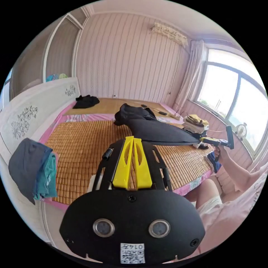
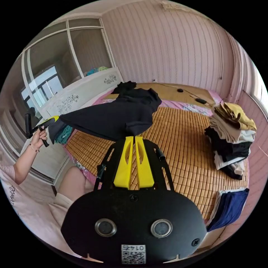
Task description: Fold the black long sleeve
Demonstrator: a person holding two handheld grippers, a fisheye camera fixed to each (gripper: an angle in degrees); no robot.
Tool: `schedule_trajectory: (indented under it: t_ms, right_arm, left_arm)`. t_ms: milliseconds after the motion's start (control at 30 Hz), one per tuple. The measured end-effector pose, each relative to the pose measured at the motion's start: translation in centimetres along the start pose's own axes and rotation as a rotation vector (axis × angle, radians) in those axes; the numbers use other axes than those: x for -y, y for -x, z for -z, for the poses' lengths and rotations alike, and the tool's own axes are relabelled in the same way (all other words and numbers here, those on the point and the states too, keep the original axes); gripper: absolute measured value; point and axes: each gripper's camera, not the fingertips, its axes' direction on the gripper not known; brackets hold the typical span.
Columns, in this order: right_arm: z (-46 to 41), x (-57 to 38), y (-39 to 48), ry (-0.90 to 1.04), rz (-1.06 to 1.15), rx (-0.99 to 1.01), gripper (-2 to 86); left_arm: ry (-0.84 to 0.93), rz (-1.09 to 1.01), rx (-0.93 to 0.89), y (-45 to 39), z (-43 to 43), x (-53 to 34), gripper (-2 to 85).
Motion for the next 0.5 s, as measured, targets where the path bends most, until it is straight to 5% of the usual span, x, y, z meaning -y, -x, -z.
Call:
schedule_trajectory:
  t_ms: [200,500]
  right_arm:
    - [-11.4,-6.1,-3.5,0.376,-0.199,0.016,-0.4]
    - [-12.2,-5.2,-5.3,0.309,-0.221,-0.112,7.7]
  left_arm:
    - [0.333,0.117,-0.027,-0.1,-10.8,-9.8,-1.0]
    - [0.402,0.083,-0.009,-3.5,-14.4,-13.7,-1.0]
